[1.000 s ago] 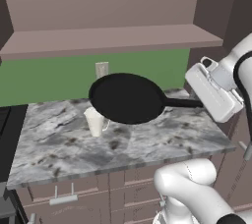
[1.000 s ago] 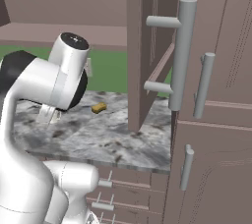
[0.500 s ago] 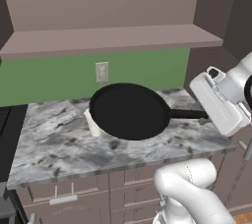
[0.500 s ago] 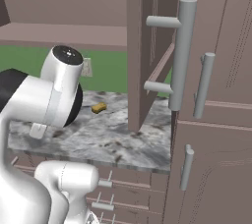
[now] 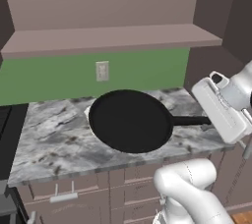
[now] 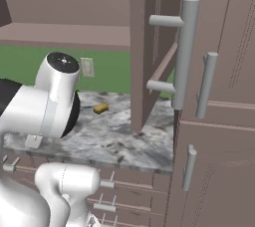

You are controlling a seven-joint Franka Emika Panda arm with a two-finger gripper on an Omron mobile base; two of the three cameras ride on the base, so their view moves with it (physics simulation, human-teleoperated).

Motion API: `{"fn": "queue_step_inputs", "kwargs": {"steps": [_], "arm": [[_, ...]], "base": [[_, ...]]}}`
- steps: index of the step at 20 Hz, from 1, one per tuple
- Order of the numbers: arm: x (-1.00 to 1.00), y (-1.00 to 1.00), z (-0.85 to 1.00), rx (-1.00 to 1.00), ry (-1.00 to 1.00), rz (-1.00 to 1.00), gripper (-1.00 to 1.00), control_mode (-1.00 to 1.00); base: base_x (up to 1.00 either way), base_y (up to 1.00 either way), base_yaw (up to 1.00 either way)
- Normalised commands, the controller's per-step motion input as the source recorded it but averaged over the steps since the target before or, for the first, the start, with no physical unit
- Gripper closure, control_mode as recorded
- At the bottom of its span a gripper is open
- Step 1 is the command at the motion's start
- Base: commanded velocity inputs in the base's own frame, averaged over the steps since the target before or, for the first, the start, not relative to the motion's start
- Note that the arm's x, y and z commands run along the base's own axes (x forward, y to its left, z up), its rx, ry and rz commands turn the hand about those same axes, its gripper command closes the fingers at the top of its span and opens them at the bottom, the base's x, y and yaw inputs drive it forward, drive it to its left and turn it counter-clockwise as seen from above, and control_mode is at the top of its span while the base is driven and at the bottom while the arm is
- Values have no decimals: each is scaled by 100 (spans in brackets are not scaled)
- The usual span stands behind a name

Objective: Pick the pan from the cabinet and place it on the stove. Then turn on the stove burner for the pan.

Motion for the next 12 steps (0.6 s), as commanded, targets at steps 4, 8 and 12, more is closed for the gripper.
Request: {"fn": "queue_step_inputs", "kwargs": {"steps": [4, 8, 12], "arm": [[0, 0, 0, 0, 0, 0, 100, 100], [0, 0, 0, 0, 0, 0, 100, 100], [0, 0, 0, 0, 0, 0, 100, 100]], "base": [[-40, 26, 7], [-34, 20, 7], [-44, 35, 6]]}}
